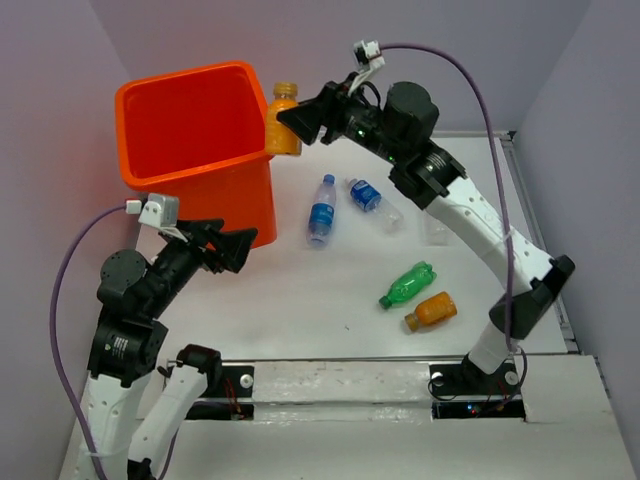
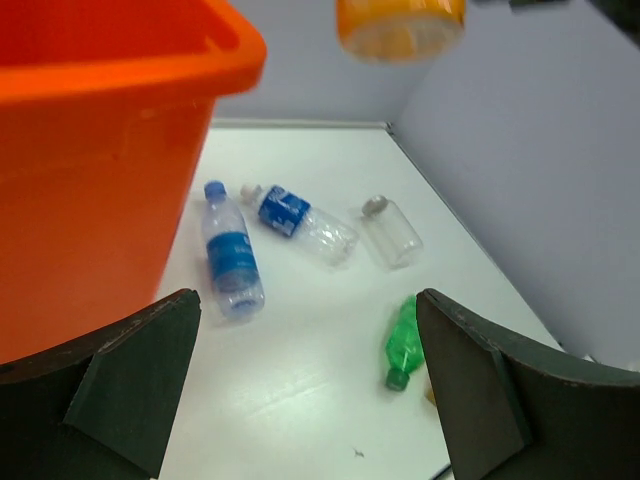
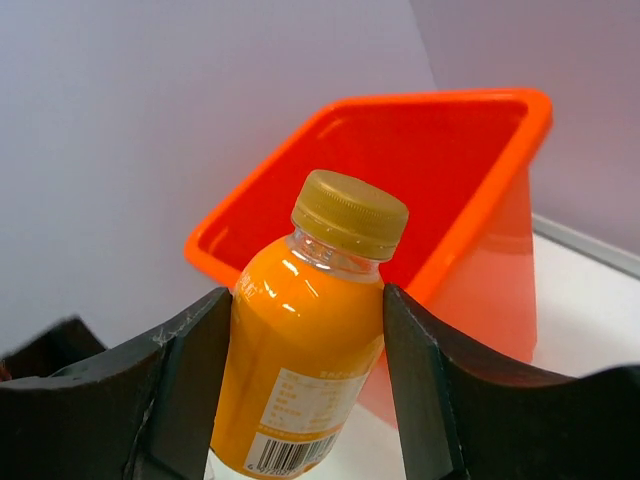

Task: Put the plastic bottles in the bin

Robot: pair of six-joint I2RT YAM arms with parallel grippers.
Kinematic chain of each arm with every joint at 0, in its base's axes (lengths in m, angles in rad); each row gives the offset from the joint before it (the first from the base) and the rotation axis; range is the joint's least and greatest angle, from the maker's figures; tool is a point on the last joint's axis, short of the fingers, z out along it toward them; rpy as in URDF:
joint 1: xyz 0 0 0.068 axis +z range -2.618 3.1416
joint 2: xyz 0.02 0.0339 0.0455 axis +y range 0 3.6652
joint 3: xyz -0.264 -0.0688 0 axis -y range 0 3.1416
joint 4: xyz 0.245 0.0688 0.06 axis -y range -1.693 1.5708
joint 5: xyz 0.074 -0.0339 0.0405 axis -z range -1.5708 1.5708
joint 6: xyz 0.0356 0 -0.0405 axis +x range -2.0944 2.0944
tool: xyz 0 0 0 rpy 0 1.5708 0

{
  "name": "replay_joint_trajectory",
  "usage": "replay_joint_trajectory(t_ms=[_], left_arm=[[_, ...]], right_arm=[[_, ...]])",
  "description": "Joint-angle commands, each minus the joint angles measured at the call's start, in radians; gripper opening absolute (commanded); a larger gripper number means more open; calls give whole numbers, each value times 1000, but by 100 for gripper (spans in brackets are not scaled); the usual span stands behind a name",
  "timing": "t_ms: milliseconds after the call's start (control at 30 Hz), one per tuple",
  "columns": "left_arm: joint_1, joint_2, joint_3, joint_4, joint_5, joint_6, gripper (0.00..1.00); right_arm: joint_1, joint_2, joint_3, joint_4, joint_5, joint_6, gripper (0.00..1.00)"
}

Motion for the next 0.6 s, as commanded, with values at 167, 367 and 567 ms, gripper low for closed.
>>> replay_joint_trajectory(t_ms=[167, 367, 567], left_arm=[[1, -75, -251, 20, 217, -106, 99], [-5, -66, -317, 51, 202, -120, 99], [-39, -23, -363, 123, 162, -143, 99]], right_arm=[[36, 607, 782, 23, -65, 35, 40], [102, 665, 779, 126, 21, -105, 86], [111, 525, 661, 120, 9, -167, 94]])
